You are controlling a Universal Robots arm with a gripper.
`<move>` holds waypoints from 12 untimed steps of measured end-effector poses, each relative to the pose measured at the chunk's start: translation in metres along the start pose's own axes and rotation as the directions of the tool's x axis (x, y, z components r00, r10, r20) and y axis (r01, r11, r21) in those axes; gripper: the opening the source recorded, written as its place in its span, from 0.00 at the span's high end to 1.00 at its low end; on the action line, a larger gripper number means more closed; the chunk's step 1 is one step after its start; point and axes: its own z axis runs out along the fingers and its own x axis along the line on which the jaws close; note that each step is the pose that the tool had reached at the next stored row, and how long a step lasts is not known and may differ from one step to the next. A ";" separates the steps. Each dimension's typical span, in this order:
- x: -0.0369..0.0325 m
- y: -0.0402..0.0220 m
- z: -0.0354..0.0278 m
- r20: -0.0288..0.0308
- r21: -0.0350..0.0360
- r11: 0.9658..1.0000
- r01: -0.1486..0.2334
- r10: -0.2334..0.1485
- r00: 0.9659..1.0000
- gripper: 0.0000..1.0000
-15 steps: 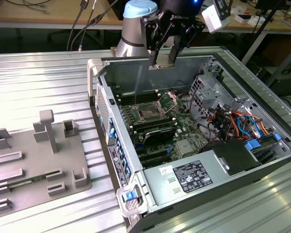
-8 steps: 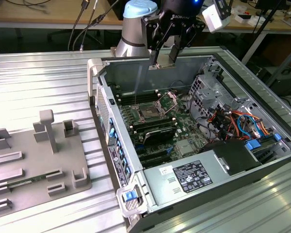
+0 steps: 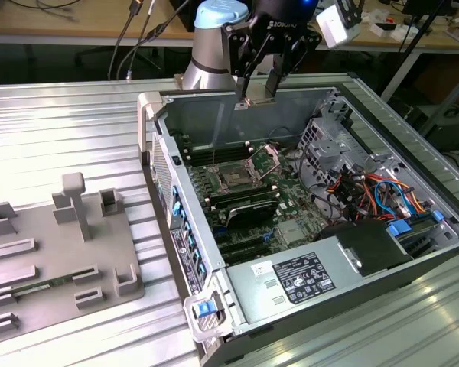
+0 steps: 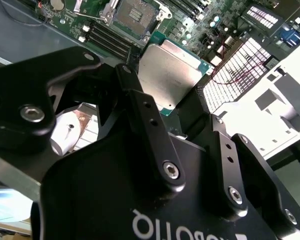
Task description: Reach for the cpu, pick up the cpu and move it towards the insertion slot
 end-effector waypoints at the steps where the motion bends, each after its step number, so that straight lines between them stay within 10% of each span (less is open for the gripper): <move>1: -0.0001 0.0021 0.0002 0.000 0.000 1.000 0.000 0.000 1.000 0.45; 12: -0.0132 0.0205 0.0017 0.000 0.000 1.000 0.000 0.000 1.000 0.45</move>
